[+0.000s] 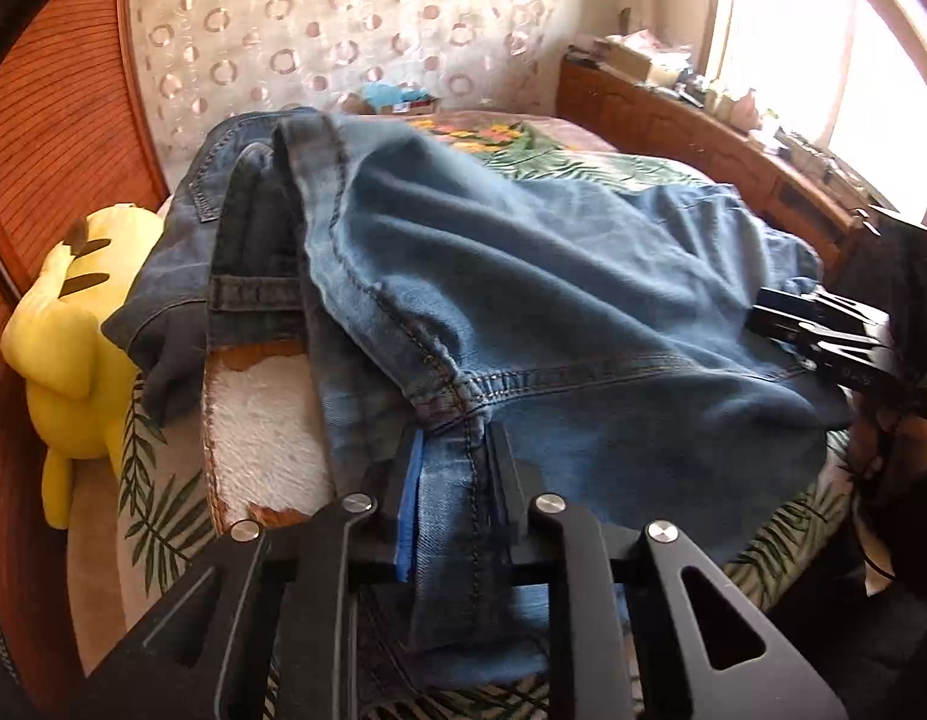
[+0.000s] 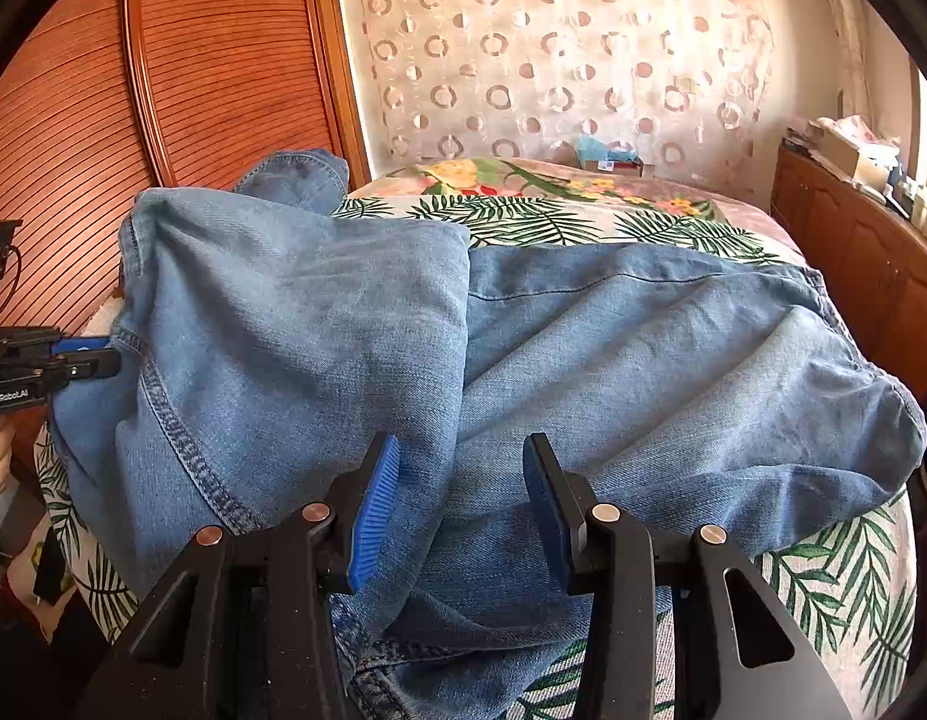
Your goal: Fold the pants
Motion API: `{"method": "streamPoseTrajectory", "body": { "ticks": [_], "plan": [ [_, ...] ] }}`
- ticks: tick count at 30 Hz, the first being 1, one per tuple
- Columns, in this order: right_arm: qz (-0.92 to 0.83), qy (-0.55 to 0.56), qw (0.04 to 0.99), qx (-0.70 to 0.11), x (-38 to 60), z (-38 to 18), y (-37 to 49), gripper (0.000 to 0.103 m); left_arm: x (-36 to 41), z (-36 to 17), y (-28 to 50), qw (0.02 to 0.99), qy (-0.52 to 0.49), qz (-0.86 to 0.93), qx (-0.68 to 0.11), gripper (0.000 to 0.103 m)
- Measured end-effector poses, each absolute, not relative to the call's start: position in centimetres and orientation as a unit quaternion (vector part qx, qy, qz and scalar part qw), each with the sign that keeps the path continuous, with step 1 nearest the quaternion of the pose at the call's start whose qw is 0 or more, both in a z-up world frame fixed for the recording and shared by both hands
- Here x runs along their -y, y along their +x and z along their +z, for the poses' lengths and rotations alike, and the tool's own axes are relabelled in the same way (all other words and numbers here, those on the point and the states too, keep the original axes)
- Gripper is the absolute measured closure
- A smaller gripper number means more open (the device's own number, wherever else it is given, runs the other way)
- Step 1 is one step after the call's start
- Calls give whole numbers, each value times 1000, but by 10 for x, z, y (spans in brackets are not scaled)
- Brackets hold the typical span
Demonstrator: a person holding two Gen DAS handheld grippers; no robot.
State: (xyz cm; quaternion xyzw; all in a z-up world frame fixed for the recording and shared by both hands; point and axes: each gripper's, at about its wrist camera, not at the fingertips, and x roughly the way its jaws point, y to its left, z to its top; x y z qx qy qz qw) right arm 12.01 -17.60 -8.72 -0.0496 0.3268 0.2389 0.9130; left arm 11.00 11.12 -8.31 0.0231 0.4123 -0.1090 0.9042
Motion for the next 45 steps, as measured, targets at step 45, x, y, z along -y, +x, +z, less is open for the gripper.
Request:
{"method": "streamPoseTrajectory", "body": {
  "ticks": [45],
  "plan": [
    [254, -62, 907, -329, 189, -74, 82, 58, -112, -39, 97, 929, 29, -85, -359, 53]
  ]
}}
